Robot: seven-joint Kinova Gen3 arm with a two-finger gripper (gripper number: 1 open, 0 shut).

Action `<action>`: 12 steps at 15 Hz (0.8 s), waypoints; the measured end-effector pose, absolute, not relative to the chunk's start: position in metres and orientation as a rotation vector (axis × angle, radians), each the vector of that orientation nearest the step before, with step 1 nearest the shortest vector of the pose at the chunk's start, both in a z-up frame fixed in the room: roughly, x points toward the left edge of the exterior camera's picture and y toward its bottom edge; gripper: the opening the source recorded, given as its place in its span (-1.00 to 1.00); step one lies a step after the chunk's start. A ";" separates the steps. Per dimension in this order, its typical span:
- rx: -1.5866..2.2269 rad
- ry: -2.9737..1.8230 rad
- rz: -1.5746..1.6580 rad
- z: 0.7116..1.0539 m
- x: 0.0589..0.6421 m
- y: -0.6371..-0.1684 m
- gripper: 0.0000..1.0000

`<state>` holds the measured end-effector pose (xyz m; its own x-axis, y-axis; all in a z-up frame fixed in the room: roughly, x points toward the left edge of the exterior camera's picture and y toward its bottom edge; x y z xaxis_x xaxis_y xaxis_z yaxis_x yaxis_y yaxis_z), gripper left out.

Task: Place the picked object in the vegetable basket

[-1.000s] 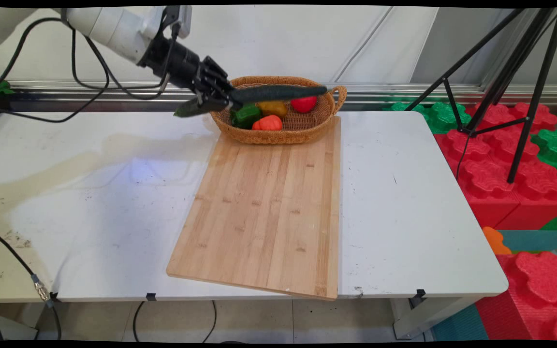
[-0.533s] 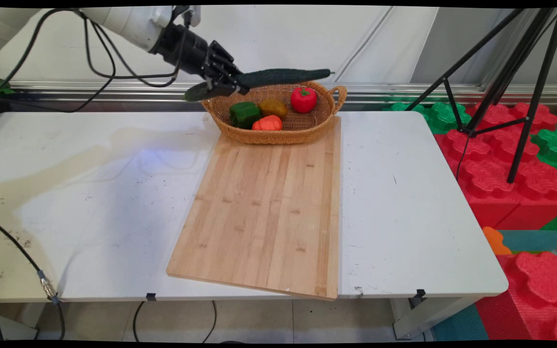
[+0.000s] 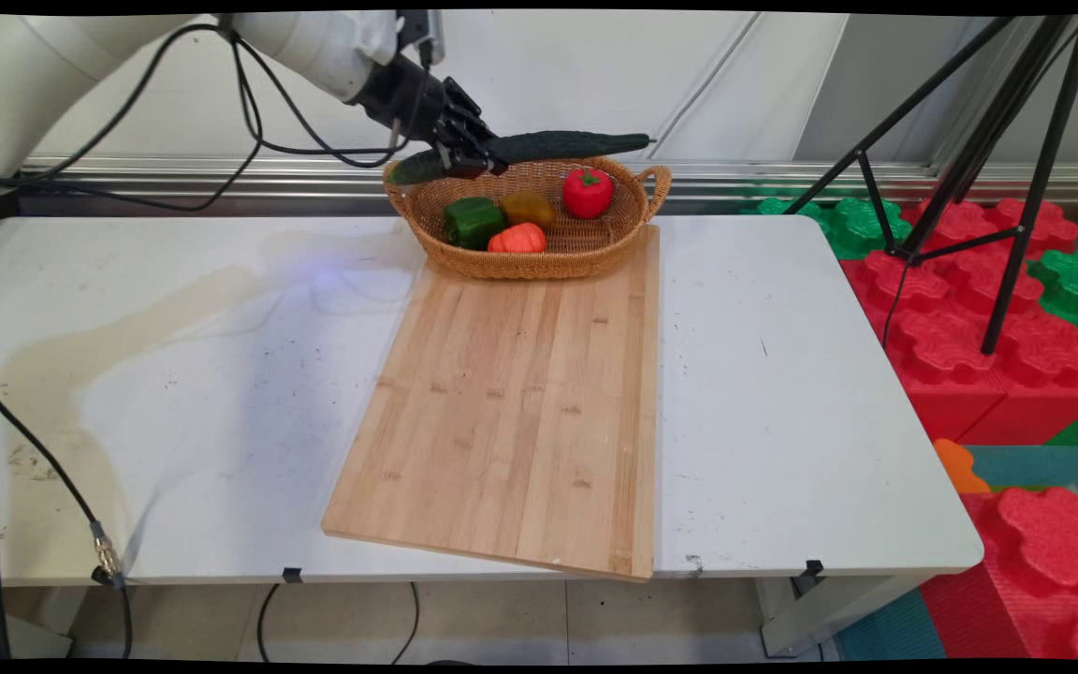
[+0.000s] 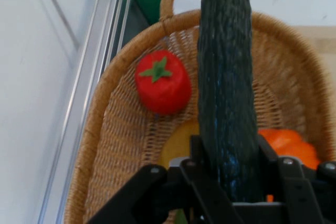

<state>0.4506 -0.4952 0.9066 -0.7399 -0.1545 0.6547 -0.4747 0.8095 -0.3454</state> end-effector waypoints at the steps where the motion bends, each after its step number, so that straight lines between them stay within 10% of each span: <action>1: 0.470 -2.372 0.676 0.902 0.450 -0.502 -1.00; 12: 0.455 -2.449 0.750 0.861 0.441 -0.572 -1.00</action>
<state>0.4414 -0.5715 0.8611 -0.8011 -0.1576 0.5774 -0.4541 0.7886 -0.4146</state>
